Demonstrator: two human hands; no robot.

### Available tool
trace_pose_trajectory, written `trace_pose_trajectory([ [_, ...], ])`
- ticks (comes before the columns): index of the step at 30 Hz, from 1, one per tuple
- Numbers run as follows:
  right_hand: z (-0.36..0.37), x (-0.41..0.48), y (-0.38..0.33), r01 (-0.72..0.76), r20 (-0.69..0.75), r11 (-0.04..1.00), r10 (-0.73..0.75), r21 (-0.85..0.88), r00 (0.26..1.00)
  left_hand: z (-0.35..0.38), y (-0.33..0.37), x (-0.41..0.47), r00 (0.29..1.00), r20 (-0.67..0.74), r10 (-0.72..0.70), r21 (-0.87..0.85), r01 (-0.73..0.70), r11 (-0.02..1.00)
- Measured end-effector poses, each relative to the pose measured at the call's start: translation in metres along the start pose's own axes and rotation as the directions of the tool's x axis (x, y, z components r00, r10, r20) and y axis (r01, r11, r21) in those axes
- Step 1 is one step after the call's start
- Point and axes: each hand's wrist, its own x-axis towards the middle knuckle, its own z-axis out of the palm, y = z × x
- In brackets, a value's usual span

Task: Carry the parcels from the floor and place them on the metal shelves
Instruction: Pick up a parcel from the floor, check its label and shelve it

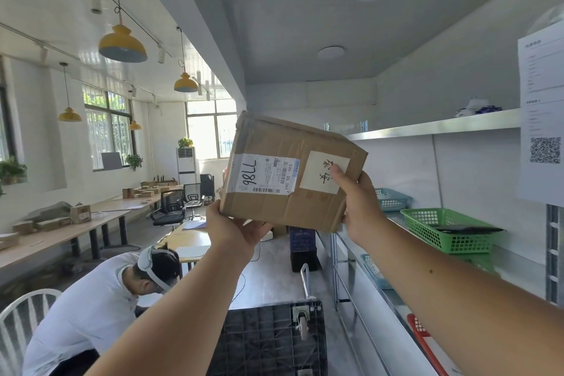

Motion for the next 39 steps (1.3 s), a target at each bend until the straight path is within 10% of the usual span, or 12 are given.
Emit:
trace_pose_trajectory([
  [16,0.002,-0.002,-0.001,0.041,-0.014,0.999,-0.041,-0.023,0.999,0.005,0.000,0.003,0.998,-0.055,0.034,0.129,-0.027,0.991],
  [22,-0.006,-0.004,-0.003,0.083,-0.038,0.993,-0.086,-0.087,0.996,-0.014,0.001,0.025,0.974,0.067,0.216,0.569,-0.215,0.794],
  [30,-0.020,0.002,0.008,0.127,-0.123,0.973,-0.152,-0.193,0.981,-0.011,0.022,0.022,0.885,0.357,0.298,0.682,-0.466,0.564],
  [39,-0.010,0.000,0.003,0.169,-0.144,0.942,-0.218,-0.289,0.965,0.002,0.026,0.012,0.967,0.120,0.223,0.632,-0.247,0.735],
])
